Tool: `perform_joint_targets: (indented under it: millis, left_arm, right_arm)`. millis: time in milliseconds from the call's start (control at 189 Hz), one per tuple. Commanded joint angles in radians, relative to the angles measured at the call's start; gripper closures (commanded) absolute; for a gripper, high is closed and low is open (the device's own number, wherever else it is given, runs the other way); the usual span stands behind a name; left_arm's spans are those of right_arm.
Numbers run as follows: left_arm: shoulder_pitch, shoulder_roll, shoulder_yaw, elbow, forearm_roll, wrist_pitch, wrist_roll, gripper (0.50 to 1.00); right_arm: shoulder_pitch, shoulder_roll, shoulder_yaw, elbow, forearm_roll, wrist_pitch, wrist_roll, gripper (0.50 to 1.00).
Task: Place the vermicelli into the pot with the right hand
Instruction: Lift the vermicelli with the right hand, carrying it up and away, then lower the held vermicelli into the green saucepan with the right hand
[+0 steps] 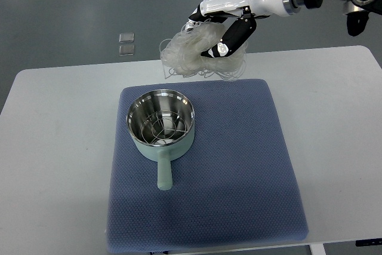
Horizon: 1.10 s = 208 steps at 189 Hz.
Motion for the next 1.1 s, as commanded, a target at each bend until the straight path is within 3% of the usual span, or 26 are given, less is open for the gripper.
perform_joint_targets:
  millis: [0, 212, 418, 641, 937, 943, 948, 953, 959, 964, 969, 974, 980, 985, 1059, 1096]
  left_arm:
    - [0.0, 0.0, -0.001, 0.001, 0.0, 0.0, 0.0, 0.5]
    - [0.001, 0.0, 0.002, -0.006, 0.0, 0.0, 0.0, 0.5]
    - [0.001, 0.0, 0.002, 0.0, 0.0, 0.0, 0.0, 0.5]
    - [0.003, 0.0, 0.0, 0.001, -0.001, 0.0, 0.0, 0.5]
    - [0.003, 0.0, 0.003, -0.005, 0.0, 0.0, 0.0, 0.5]
    - [0.003, 0.0, 0.003, -0.005, 0.0, 0.0, 0.0, 0.5]
    - [0.003, 0.0, 0.003, -0.005, 0.0, 0.0, 0.0, 0.5]
    - [0.003, 0.0, 0.003, -0.003, 0.0, 0.0, 0.0, 0.5]
    - [0.003, 0.0, 0.003, -0.003, 0.0, 0.0, 0.0, 0.5]
    - [0.003, 0.0, 0.003, -0.003, 0.0, 0.0, 0.0, 0.5]
    - [0.003, 0.0, 0.003, -0.003, 0.0, 0.0, 0.0, 0.5]
    - [0.003, 0.0, 0.003, -0.003, 0.0, 0.0, 0.0, 0.5]
    - [0.003, 0.0, 0.003, -0.003, 0.0, 0.0, 0.0, 0.5]
    - [0.003, 0.0, 0.003, -0.003, 0.0, 0.0, 0.0, 0.5]
    - [0.003, 0.0, 0.003, 0.0, 0.0, 0.0, 0.0, 0.5]
    - [0.003, 0.0, 0.002, 0.0, 0.0, 0.0, 0.0, 0.5]
  right_arm:
    - [0.013, 0.115, -0.041, -0.078, -0.002, -0.01, 0.0, 1.0]
    - [-0.003, 0.311, -0.094, -0.224, -0.016, -0.042, 0.002, 1.0]
    - [-0.082, 0.423, -0.102, -0.305, -0.048, -0.056, 0.002, 1.0]
    - [-0.136, 0.484, -0.104, -0.379, -0.111, -0.056, 0.003, 1.0]
    - [-0.165, 0.491, -0.102, -0.393, -0.131, -0.057, 0.003, 1.0]
    - [-0.167, 0.491, -0.101, -0.394, -0.131, -0.059, 0.003, 0.957]
    - [-0.167, 0.491, -0.101, -0.394, -0.131, -0.059, 0.003, 0.957]
    - [-0.168, 0.491, -0.099, -0.394, -0.13, -0.06, 0.003, 0.851]
    - [-0.168, 0.491, -0.099, -0.394, -0.13, -0.06, 0.003, 0.85]
    - [-0.17, 0.491, -0.097, -0.394, -0.13, -0.062, 0.005, 0.761]
    - [-0.17, 0.491, -0.097, -0.394, -0.13, -0.062, 0.005, 0.76]
    - [-0.171, 0.491, -0.096, -0.394, -0.13, -0.062, 0.005, 0.692]
    - [-0.171, 0.491, -0.096, -0.394, -0.13, -0.062, 0.005, 0.691]
    - [-0.173, 0.491, -0.094, -0.394, -0.13, -0.063, 0.005, 0.659]
    - [-0.174, 0.489, -0.094, -0.394, -0.128, -0.06, 0.003, 0.638]
    - [-0.174, 0.486, -0.093, -0.394, -0.128, -0.059, 0.003, 0.589]
